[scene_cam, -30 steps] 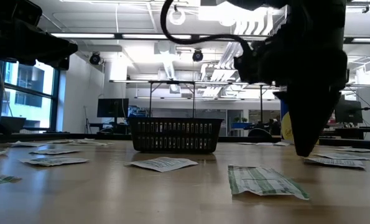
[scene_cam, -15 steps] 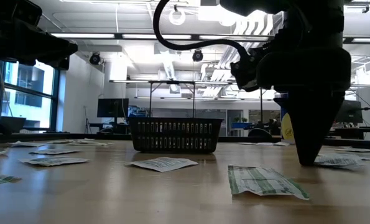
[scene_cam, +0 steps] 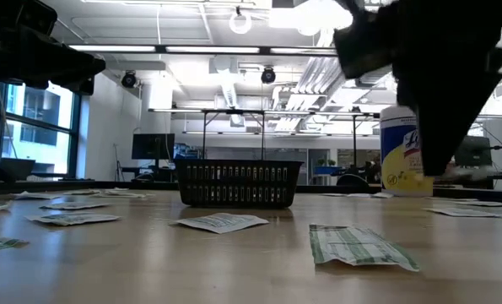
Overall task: Pick & Place First Aid Supplies
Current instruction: Put the towelette pack into the top black basket
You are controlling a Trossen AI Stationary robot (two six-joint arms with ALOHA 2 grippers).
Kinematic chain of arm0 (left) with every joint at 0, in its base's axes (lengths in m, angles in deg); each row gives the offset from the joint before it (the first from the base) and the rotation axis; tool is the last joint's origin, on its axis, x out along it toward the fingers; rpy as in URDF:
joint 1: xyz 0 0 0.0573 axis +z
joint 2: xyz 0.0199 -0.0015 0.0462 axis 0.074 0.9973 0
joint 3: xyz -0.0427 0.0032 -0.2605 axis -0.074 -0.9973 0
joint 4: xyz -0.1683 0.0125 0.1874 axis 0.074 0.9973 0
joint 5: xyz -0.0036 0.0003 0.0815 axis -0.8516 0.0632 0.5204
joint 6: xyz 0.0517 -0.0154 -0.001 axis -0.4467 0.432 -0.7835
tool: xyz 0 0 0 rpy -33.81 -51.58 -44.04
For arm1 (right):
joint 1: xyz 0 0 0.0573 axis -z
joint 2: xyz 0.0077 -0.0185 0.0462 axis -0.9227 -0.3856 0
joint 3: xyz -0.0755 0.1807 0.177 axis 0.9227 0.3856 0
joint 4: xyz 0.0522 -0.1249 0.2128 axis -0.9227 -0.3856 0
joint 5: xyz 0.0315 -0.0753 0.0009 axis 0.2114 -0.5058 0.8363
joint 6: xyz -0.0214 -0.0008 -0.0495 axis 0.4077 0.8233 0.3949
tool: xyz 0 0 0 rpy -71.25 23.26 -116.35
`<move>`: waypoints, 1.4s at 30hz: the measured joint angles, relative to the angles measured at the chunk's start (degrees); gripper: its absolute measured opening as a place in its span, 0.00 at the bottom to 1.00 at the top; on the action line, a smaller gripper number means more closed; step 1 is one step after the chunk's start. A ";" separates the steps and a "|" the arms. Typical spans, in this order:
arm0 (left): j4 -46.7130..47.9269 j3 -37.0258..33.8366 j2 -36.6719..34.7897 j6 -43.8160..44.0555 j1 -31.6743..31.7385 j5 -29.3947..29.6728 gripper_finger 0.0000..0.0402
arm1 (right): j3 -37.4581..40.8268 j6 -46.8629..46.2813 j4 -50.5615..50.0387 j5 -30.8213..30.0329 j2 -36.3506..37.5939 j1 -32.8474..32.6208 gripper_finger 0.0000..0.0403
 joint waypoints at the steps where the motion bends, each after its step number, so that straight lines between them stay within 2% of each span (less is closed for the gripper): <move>1: 0.00 0.00 -0.02 -0.01 0.00 0.01 0.23 | 0.05 0.64 -0.97 -0.58 1.00 -0.17 0.00; 7: 0.00 0.00 -0.01 -0.02 0.00 0.00 0.23 | -0.04 4.64 -4.90 -5.04 6.97 0.51 0.00; 11: 0.00 0.00 -0.01 -0.02 0.00 0.02 0.23 | -0.07 8.54 -7.08 -7.68 11.18 3.77 0.00; 16: 0.00 0.00 0.00 -0.02 0.00 0.02 0.23 | -0.08 17.06 -5.18 -10.23 16.58 12.97 0.00; 21: 0.00 0.00 -0.02 -0.02 0.00 0.00 0.23 | -0.14 32.24 4.89 -9.14 17.91 25.83 0.00; 24: 0.00 0.00 0.00 -0.02 0.00 0.00 0.23 | -0.14 41.96 13.00 -5.84 15.91 33.56 0.00; 29: 0.00 0.00 -0.02 -0.02 0.00 0.02 0.23 | -0.28 56.22 27.70 3.67 9.93 45.74 0.00; 32: 0.00 0.00 0.00 -0.07 0.00 0.02 0.23 | -3.27 62.09 31.68 5.94 4.70 51.34 0.00; 36: 0.00 0.00 0.00 -0.35 0.00 0.02 0.23 | -11.96 67.60 31.03 7.43 -4.37 56.30 0.00; 42: 0.00 0.00 0.00 -0.15 0.00 0.02 0.23 | -23.00 68.77 23.44 16.05 -15.70 61.01 0.00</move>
